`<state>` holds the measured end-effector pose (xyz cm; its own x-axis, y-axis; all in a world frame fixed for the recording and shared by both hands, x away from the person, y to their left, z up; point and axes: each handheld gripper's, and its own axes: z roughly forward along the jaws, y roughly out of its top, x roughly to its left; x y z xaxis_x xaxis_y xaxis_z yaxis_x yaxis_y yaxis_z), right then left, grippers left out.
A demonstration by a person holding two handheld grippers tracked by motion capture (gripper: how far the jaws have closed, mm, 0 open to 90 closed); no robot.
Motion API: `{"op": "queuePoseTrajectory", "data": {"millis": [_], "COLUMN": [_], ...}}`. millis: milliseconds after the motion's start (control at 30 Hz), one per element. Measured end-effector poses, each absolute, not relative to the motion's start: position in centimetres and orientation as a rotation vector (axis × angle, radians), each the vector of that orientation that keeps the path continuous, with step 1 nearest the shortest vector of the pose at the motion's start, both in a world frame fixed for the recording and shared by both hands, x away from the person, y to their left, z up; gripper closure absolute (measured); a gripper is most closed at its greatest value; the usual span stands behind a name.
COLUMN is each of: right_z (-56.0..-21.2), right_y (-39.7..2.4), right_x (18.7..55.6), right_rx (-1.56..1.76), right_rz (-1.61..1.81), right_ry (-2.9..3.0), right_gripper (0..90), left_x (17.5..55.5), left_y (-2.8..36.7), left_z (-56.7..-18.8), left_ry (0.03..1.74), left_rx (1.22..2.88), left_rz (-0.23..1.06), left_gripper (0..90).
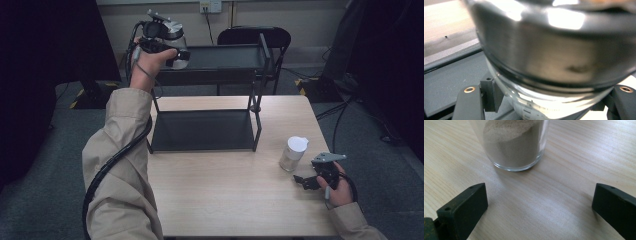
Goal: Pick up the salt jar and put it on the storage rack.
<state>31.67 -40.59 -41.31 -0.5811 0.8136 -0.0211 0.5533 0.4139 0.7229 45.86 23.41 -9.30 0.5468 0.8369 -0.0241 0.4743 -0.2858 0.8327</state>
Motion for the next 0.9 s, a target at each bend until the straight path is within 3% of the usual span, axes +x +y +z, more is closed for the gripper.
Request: {"op": "queuePoseTrajectory", "data": {"millis": [900], "right_z": [-41.3], "right_y": [-40.6], "right_x": [31.7], "right_rx": [1.174], "right_rz": [0.971], "right_ry": [2.305], "right_gripper": [0.0], "left_x": [47.9], "left_y": [22.5], "left_z": [-10.8], "left_ry": [1.103], "left_rx": [1.936], "left_rz": [0.57], "left_gripper": [30.6]}}
